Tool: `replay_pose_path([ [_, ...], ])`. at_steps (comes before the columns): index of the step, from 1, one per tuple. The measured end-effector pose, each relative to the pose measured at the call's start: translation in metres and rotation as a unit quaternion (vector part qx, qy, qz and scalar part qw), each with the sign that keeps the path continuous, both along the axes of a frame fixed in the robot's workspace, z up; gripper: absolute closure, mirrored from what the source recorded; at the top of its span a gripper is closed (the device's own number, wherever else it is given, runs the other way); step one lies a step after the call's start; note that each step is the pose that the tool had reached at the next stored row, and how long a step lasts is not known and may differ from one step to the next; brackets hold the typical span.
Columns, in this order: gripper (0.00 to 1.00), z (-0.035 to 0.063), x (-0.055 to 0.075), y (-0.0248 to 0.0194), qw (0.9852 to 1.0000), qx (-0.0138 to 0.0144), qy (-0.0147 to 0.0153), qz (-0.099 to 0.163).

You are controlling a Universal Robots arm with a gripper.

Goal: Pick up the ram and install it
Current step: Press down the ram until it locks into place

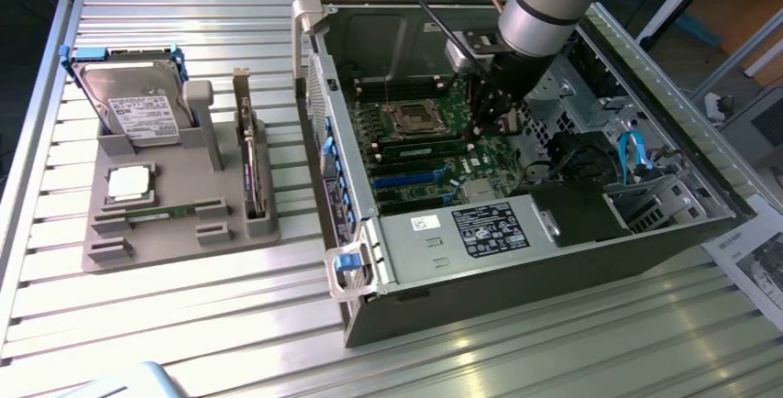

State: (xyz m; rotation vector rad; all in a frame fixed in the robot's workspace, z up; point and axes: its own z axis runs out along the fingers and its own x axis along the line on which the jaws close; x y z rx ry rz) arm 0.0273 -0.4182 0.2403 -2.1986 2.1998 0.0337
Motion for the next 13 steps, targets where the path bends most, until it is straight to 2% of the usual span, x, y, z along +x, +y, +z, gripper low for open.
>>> replay_pose_path([
  [13, 0.90, -0.0047, 0.0000, -0.0001, 1.0000, -0.0003, -0.0010, 0.000],
])
